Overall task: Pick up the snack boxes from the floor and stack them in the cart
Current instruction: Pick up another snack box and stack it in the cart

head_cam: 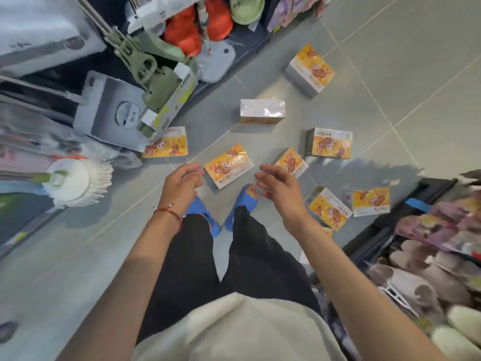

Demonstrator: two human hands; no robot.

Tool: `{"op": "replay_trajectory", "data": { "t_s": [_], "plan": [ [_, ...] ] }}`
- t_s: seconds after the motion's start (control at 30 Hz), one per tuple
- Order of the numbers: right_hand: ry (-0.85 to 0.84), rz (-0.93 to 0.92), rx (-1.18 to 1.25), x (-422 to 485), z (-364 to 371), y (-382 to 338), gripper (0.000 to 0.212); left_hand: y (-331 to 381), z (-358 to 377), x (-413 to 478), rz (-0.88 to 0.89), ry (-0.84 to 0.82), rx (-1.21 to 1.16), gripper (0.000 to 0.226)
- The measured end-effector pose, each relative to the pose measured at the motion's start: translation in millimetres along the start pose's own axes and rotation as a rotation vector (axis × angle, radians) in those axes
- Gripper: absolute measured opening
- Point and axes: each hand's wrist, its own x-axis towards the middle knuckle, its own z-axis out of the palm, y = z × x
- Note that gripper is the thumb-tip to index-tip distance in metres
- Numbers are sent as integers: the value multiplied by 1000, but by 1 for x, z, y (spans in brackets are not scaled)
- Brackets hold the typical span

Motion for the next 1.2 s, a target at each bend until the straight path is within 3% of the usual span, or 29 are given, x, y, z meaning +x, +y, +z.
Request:
{"op": "replay_trajectory", "data": {
  "t_s": [0.3, 0.6, 0.9, 0.97, 1.03, 1.1, 1.2],
  "plan": [
    [-2, 106, -155, 136, 11, 27, 17, -70, 26, 116, -228, 71, -17, 25],
    [31, 180, -287, 304, 42, 126, 8, -177, 55, 260, -391, 68, 36, 26],
    [67, 127, -499, 479, 61, 226, 29, -286, 84, 417, -502, 112, 58, 38],
    [79, 89, -519, 514, 63, 248, 36, -301, 90, 447, -517, 136, 29, 49],
    [76, 85, -527, 540, 66, 265, 38, -332, 93, 483, -520, 175, 1, 81],
    [54, 81, -524, 561, 66, 280, 42, -368, 96, 514, -518, 221, -71, 97],
    [47, 104, -499, 577, 69, 295, 54, -370, 111, 518, -475, 226, -160, 63]
  ]
}}
